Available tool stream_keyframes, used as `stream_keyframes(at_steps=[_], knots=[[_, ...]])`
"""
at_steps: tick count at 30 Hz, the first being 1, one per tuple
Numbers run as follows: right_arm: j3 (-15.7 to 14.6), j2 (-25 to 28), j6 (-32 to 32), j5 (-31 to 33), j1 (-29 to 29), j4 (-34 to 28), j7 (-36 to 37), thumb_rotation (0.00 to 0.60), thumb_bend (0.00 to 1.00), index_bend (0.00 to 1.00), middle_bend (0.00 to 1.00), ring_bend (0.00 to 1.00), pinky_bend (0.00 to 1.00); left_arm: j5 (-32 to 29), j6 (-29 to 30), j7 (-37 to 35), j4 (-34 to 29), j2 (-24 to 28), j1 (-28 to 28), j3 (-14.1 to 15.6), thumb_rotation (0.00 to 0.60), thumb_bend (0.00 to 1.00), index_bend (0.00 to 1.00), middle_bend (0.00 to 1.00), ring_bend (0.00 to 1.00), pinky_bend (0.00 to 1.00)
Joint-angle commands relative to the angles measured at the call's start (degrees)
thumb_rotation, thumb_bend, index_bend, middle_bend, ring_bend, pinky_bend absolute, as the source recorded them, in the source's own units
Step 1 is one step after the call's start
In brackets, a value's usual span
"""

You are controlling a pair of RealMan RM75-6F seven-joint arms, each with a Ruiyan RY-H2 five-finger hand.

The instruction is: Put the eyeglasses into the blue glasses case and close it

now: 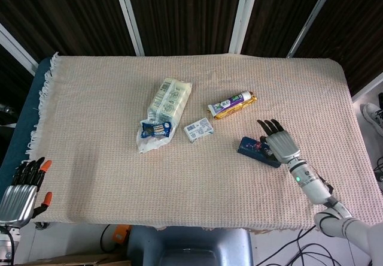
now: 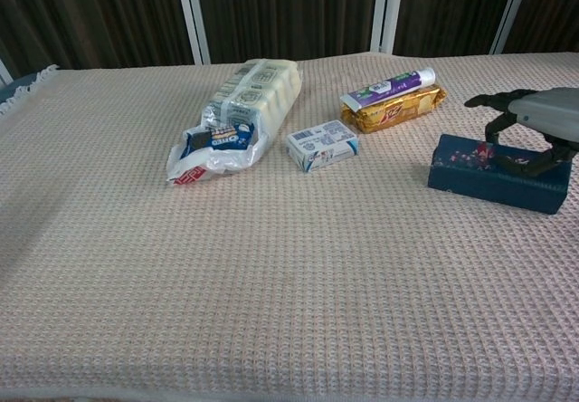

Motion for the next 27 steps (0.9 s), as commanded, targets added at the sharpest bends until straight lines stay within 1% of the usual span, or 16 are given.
stream_keyframes(at_steps=[1,2,3,5,6,14,22,25,27], knots=[[0.2,-0.1,-0.4,0.3,0.1,0.5,0.6,0.600,0.65,0.46,0.08,0.00,0.00,0.0,0.1,0.1,0.0,0.0,0.0,0.0,0.600,0.41,0.00,0.00,0.02,0.06],[0.4,-0.2,-0.6,0.5,0.1,0.7,0.7,0.600,0.60,0.41,0.06,0.00,0.00,0.0,0.1,0.1,-0.1,0.0,0.1,0.0,0.600,0.41,0.00,0.00,0.02,0.06],[0.6,-0.2,-0.9,0.9,0.1,0.9,0.6,0.600,0.54,0.39,0.05,0.00,0.00,0.0,0.2,0.1,-0.1,0.0,0.1,0.0,0.600,0.41,0.00,0.00,0.02,0.06],[1.2,-0.1,-1.4,2.0,0.1,1.0,0.5,0.600,0.46,0.36,0.04,0.00,0.00,0.1,0.2,0.1,-0.1,0.0,0.1,0.1,0.600,0.41,0.00,0.00,0.02,0.06],[1.5,0.0,-1.5,2.3,0.0,0.9,0.4,0.600,0.43,0.35,0.04,0.00,0.00,0.2,0.2,0.0,-0.1,0.0,0.1,0.1,0.600,0.41,0.00,0.00,0.02,0.06],[2.4,1.2,-2.1,3.6,-0.1,-0.9,0.6,0.600,0.38,0.30,0.03,0.00,0.00,0.4,0.5,0.0,-0.2,0.1,0.2,0.2,0.600,0.41,0.00,0.00,0.02,0.06],[2.9,2.7,0.0,3.9,-1.3,-3.3,0.4,0.600,0.37,0.30,0.03,0.00,0.00,0.4,0.7,-0.3,-0.1,0.2,0.3,0.2,0.600,0.41,0.00,0.00,0.02,0.06],[2.7,4.7,2.6,3.9,-3.0,-7.1,-0.6,0.600,0.33,0.27,0.01,0.00,0.00,0.7,1.1,-0.6,-0.1,0.3,0.4,0.2,0.600,0.41,0.00,0.00,0.02,0.06],[2.4,6.6,5.2,3.6,-4.7,-10.8,-2.0,0.600,0.30,0.22,0.00,0.00,0.00,0.8,1.4,-0.9,0.0,0.3,0.5,0.1,0.600,0.41,0.00,0.00,0.02,0.06]])
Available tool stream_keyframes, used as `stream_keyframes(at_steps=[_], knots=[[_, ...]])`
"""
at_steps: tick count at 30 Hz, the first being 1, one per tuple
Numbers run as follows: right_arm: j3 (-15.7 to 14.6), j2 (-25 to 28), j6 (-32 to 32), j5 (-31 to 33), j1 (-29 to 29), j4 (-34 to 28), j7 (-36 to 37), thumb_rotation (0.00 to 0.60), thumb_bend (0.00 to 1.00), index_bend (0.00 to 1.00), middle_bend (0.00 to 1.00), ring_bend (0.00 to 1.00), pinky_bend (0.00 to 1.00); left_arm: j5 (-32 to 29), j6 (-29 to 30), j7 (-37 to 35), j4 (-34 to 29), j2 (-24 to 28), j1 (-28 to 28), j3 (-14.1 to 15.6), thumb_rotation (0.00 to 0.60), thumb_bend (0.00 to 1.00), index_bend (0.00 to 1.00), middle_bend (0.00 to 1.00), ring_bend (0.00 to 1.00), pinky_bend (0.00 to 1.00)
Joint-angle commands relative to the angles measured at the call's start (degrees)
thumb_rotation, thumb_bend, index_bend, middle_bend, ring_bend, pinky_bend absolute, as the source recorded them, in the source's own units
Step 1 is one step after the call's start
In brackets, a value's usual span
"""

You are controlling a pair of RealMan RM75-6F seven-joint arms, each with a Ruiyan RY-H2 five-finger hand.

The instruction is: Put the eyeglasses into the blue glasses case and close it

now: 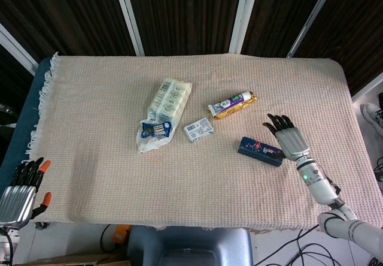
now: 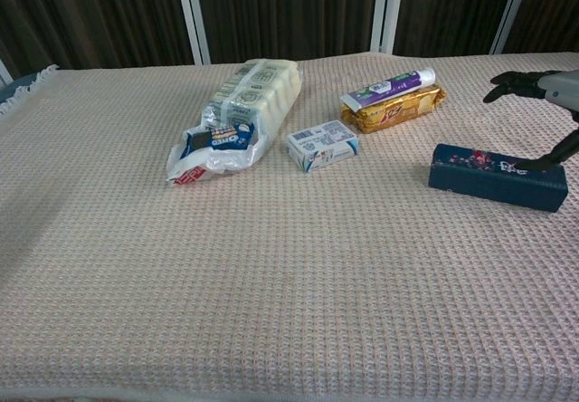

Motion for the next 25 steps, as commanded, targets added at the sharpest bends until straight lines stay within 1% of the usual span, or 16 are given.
stream_keyframes(at_steps=[1,2,3,5,7,11,14,17,25], knots=[[-0.8,4.2,5.7,-0.4,-3.8,-7.9,-3.1,0.600,0.29,0.20,0.00,0.00,0.00,0.2,0.4,-0.4,0.1,0.0,0.1,-0.1,0.600,0.41,0.00,0.00,0.02,0.06],[-1.0,5.0,6.9,-0.6,-4.7,-9.7,-3.8,0.600,0.28,0.17,0.00,0.00,0.00,0.3,0.5,-0.5,0.2,0.0,0.1,-0.1,0.600,0.41,0.00,0.00,0.02,0.06],[-1.6,6.9,9.5,-1.0,-6.5,-13.6,-5.6,0.600,0.28,0.14,0.00,0.00,0.00,0.4,0.7,-0.7,0.3,0.0,0.2,-0.2,0.600,0.41,0.00,0.00,0.02,0.06],[-2.7,9.6,13.2,-1.6,-9.2,-19.4,-8.5,0.600,0.28,0.10,0.00,0.00,0.00,0.8,1.1,-1.2,0.5,-0.1,0.2,-0.2,0.600,0.41,0.00,0.00,0.00,0.06],[-4.6,12.6,18.3,-2.5,-13.2,-26.2,-13.7,0.600,0.28,0.08,0.00,0.00,0.00,1.7,2.0,-2.0,1.0,-0.3,0.4,-0.1,0.600,0.41,0.00,0.00,0.00,0.06],[-7.1,16.0,23.5,-2.0,-18.5,-34.5,-22.0,0.600,0.28,0.07,0.00,0.00,0.00,3.4,3.4,-2.8,1.6,-0.5,0.8,0.2,0.600,0.41,0.00,0.00,0.00,0.06],[-7.5,16.3,26.6,-2.0,-21.3,-36.1,-22.5,0.600,0.28,0.06,0.00,0.00,0.00,4.6,4.3,-3.1,2.0,-0.7,1.0,0.6,0.600,0.41,0.00,0.00,0.00,0.06],[-7.1,16.4,27.8,-3.3,-21.9,-36.3,-22.6,0.600,0.27,0.06,0.00,0.00,0.00,5.7,4.8,-3.0,2.7,-1.1,1.1,0.9,0.600,0.41,0.00,0.00,0.00,0.05],[-5.9,16.8,26.3,-2.4,-22.3,-35.8,-22.3,0.600,0.27,0.06,0.00,0.00,0.00,4.9,4.1,0.8,2.7,-1.9,0.9,0.5,0.600,0.41,0.00,0.00,0.00,0.04]])
